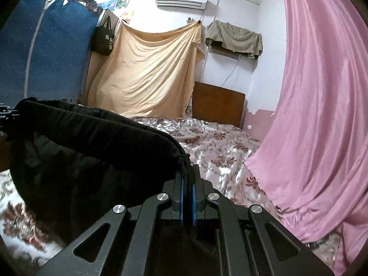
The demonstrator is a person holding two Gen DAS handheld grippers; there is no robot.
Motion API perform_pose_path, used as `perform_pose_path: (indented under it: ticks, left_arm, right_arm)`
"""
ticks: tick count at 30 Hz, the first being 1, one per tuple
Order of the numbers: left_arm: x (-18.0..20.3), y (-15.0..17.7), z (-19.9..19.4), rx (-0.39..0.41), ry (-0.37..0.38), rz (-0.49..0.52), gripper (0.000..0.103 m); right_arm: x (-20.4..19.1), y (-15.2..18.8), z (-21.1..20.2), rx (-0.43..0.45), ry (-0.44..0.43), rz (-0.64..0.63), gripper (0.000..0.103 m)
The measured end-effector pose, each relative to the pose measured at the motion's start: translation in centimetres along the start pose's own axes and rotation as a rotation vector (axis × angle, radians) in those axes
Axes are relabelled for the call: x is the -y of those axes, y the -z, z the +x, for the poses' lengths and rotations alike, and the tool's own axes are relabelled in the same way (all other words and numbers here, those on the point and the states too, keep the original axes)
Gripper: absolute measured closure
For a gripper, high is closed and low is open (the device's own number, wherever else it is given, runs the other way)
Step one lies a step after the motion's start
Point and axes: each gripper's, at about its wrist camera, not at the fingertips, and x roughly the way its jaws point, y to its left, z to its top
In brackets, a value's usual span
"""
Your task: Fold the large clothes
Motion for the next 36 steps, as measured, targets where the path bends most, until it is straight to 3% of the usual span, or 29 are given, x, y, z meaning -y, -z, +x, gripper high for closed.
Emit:
perform_pose_path:
  ticks: [11, 19, 26, 36]
  left_arm:
    - [-1.9, -3.9, 9.8, -0.051, -0.004, -0.025, 0.097]
    - [-2.4, -3.6, 17.4, -0.138, -0.007, -0.015, 0.097]
    - [-2.3, -2.2, 22.4, -0.222, 0.016, -0.008, 0.097]
    - [-1.9, -0.1, 27.6, -0.325, 0.04, -0.01, 0.097]
  right_arm:
    - [-1.2, -5.1, 12.7, -0.05, 0.007, -0.066, 0.098]
    - [-2.7, -5.9, 22.5, -0.147, -0.005, -0.101, 0.098]
    - [-3.7, -3.6, 28.5, -0.243, -0.025, -0.104, 0.098]
    - [-3.6, 2.2, 32.1, -0.368, -0.061, -0.085, 0.098]
